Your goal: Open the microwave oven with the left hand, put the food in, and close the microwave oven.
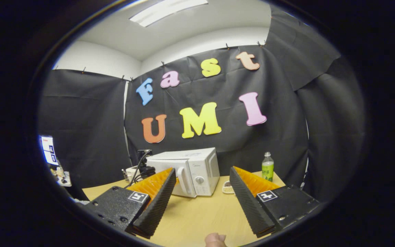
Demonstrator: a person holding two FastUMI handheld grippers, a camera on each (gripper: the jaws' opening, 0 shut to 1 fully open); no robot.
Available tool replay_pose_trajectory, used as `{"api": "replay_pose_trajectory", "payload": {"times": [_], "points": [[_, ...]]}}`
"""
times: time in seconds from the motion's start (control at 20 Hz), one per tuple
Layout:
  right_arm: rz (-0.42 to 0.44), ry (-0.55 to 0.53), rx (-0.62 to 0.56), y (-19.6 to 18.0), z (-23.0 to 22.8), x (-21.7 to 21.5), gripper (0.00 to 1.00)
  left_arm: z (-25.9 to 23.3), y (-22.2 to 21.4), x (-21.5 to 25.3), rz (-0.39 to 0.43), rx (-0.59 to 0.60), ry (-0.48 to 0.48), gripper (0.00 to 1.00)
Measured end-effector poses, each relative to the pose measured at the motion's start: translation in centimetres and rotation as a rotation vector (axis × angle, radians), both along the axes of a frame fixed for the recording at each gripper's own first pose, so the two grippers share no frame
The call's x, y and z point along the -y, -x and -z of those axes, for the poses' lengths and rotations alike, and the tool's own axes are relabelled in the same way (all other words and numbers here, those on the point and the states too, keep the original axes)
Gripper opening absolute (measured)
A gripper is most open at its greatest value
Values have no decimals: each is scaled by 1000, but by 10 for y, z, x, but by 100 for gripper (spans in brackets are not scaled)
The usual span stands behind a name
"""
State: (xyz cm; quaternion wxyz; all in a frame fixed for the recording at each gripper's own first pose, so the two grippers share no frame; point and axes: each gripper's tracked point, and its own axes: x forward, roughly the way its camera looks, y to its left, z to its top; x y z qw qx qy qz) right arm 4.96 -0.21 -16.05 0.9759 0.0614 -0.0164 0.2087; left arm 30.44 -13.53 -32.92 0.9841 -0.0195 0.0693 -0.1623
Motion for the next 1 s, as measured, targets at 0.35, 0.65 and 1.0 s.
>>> {"api": "replay_pose_trajectory", "payload": {"times": [0.35, 0.65, 1.0], "points": [[35, -54, -43, -7, 14, 13, 100, 3, -8, 4, -11, -2, 15, 1], [67, -73, -72, 5, 16, 13, 90, -19, 43, -1, -25, -38, -2, 2], [103, -65, -70, 33, 0, 8, 100, -102, 168, -26, -90, -27, 27, 40]]}}
